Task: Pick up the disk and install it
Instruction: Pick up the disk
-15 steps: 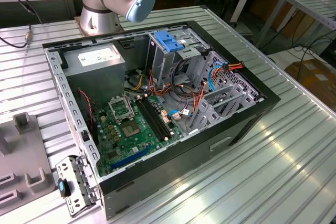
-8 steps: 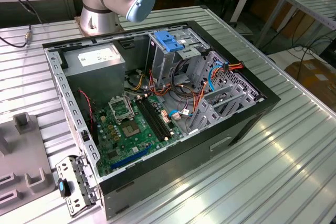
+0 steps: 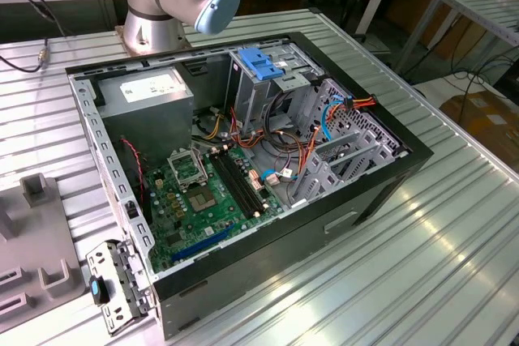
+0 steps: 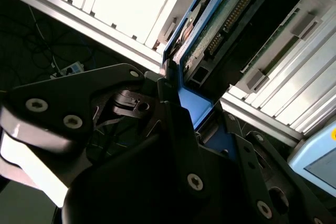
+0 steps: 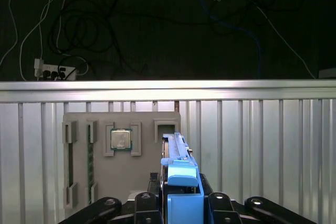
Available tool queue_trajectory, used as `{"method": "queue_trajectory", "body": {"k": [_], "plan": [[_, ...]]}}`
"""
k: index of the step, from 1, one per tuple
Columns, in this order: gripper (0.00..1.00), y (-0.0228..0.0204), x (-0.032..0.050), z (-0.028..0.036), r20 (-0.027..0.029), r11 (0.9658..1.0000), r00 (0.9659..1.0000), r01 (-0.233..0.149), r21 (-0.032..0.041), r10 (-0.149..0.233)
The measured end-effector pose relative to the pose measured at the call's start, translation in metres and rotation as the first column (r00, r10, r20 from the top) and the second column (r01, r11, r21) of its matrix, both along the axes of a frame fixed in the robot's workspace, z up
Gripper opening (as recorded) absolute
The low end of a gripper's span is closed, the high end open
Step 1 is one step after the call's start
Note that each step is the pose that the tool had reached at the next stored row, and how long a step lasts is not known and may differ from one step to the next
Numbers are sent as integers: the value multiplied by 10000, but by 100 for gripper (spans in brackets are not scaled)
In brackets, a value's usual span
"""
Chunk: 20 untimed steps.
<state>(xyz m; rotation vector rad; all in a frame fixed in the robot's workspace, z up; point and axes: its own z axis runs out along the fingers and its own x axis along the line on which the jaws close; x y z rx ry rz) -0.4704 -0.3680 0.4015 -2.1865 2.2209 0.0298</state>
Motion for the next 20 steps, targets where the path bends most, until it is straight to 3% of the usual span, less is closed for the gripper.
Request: {"method": "queue_trajectory", "body": {"k": [20], "plan": [[37, -1, 0, 101, 0, 10000, 10000, 0, 39, 0]]}}
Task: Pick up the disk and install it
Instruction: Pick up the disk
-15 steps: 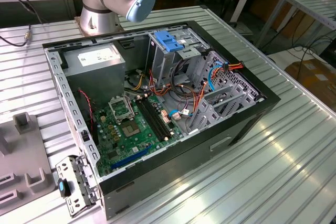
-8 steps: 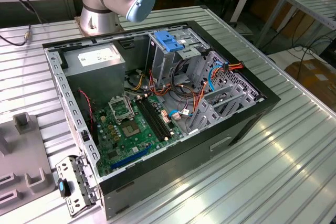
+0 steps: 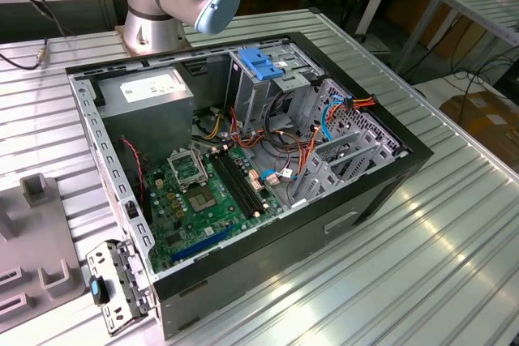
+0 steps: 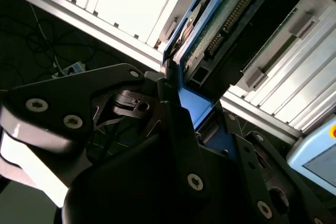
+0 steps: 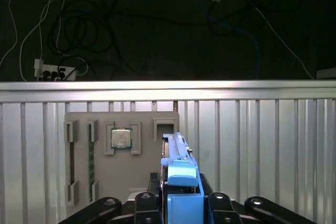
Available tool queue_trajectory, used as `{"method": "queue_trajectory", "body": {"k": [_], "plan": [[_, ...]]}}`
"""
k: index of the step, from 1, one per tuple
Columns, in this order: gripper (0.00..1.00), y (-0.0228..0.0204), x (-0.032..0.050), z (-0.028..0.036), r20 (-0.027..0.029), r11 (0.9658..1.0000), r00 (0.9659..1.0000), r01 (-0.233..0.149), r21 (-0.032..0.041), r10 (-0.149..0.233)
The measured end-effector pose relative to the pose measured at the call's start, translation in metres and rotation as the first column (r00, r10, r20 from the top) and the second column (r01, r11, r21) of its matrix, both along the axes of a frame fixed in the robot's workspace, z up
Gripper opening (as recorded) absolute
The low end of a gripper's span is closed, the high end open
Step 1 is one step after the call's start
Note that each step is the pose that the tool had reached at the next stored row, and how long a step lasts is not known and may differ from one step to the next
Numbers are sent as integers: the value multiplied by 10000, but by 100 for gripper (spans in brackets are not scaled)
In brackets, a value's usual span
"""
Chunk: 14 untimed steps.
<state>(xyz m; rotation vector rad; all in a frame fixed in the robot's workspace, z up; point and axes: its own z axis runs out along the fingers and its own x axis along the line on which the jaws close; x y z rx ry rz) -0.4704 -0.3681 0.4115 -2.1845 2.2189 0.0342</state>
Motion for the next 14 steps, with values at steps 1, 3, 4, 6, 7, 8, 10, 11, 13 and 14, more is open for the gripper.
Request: {"method": "queue_trajectory", "body": {"k": [1, 3, 4, 6, 7, 8, 10, 11, 13, 14], "plan": [[37, 0, 0, 10, 0, 10000, 10000, 0, 0, 0], [37, 0, 0, 26, 1, 10000, 10000, 0, 1, 0], [37, 0, 0, 40, 1, 10000, 10000, 0, 0, 0], [37, 0, 0, 57, 1, 10000, 10000, 0, 1, 0], [37, -1, -1, 66, 2, 10000, 10000, 0, 5, 0], [37, -1, 0, 70, 2, 10000, 10000, 0, 7, 0], [37, -2, 0, 82, 1, 10000, 10000, 0, 12, 0], [37, -2, 0, 87, 1, 10000, 10000, 0, 13, 0], [37, -2, 0, 111, 1, 10000, 10000, 0, 14, 0], [37, -2, 0, 128, 1, 10000, 10000, 0, 15, 0]]}}
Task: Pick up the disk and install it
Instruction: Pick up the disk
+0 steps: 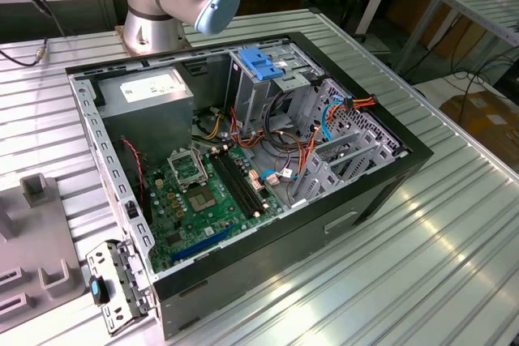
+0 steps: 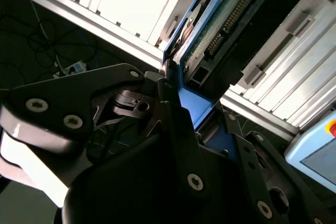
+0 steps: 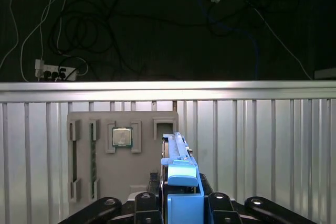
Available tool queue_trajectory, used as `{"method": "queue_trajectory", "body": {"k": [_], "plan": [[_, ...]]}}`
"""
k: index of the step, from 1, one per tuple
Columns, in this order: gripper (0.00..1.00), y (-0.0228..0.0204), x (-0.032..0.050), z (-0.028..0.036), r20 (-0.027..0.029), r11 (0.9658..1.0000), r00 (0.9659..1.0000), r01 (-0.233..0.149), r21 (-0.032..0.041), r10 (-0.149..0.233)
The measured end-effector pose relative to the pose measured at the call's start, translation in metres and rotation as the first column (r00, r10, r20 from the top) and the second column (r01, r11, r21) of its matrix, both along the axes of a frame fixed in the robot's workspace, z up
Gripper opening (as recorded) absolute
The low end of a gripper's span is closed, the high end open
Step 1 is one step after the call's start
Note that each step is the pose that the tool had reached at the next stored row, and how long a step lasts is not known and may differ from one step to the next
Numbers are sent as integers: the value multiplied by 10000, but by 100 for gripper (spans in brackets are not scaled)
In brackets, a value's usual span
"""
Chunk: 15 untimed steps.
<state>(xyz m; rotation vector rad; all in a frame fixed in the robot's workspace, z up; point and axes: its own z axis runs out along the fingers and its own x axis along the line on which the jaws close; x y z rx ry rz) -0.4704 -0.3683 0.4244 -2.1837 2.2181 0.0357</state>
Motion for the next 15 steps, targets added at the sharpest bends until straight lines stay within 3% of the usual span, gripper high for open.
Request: {"method": "queue_trajectory", "body": {"k": [15], "plan": [[37, 0, 0, 91, 0, 10000, 10000, 0, 0, 0]]}}
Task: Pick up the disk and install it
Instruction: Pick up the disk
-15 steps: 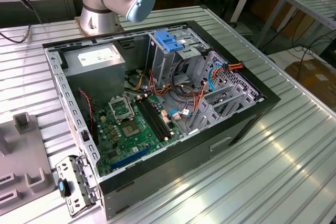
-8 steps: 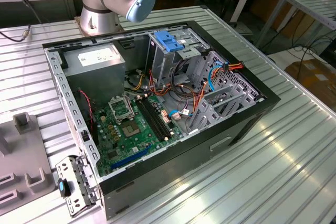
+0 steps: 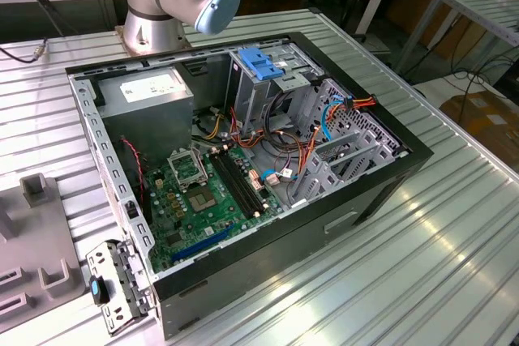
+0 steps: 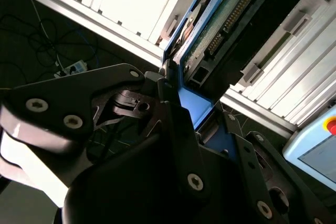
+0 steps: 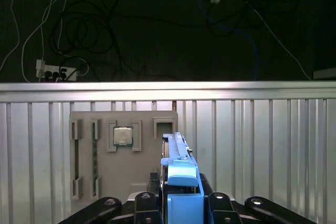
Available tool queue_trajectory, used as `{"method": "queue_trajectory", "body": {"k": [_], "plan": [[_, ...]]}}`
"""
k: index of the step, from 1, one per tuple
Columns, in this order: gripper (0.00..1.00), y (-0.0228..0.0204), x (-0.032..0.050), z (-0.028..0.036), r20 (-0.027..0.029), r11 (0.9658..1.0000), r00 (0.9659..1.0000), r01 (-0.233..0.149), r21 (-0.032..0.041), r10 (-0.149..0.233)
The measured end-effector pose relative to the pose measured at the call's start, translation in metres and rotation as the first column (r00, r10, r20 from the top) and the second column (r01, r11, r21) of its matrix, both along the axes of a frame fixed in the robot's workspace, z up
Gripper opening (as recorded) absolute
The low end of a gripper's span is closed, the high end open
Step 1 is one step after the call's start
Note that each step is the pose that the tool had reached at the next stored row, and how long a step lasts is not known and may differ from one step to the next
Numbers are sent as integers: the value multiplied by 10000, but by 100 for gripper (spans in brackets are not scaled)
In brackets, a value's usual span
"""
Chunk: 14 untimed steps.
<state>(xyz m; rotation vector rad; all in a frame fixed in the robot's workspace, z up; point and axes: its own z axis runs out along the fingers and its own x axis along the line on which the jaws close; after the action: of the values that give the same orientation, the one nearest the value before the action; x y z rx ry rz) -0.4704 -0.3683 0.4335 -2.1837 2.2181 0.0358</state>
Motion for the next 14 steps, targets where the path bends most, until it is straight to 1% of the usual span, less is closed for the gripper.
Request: {"method": "queue_trajectory", "body": {"k": [14], "plan": [[37, 0, 0, 69, -1, 10000, 10000, 0, 0, 0]]}}
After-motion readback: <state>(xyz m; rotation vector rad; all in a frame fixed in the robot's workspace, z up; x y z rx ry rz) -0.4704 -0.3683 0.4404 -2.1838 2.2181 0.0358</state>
